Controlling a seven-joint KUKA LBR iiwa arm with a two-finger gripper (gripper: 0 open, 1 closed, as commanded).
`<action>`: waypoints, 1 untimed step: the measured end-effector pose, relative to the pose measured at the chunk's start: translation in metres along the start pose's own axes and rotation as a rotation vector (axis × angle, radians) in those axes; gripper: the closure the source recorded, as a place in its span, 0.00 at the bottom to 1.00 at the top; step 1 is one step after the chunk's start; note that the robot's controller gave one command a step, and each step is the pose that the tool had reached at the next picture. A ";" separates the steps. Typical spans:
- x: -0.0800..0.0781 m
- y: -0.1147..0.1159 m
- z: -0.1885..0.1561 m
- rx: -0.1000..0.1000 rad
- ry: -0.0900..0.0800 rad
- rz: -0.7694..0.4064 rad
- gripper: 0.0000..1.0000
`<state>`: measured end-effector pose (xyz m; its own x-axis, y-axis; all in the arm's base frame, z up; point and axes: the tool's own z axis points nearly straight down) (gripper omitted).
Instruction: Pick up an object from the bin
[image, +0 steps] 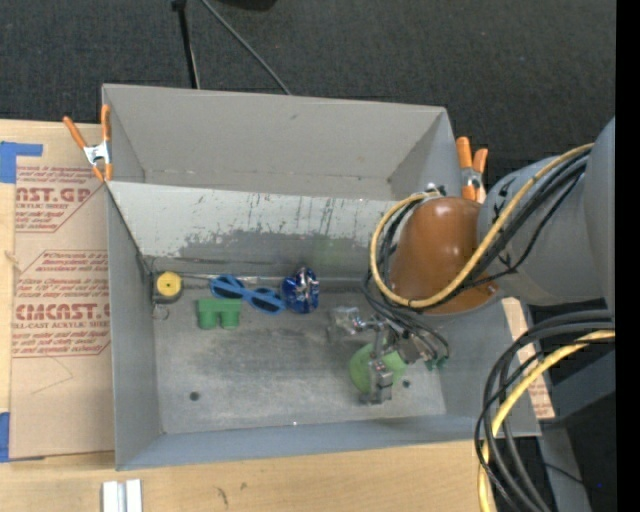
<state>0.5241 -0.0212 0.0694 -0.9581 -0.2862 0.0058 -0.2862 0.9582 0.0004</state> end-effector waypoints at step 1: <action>0.014 -0.082 -0.002 0.004 -0.007 -0.048 0.00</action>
Offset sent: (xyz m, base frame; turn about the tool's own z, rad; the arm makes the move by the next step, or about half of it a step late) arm 0.0098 -0.0782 0.0020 -0.0547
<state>0.5339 -0.1041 0.0711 -0.9433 -0.3320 -0.0009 -0.3320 0.9433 -0.0031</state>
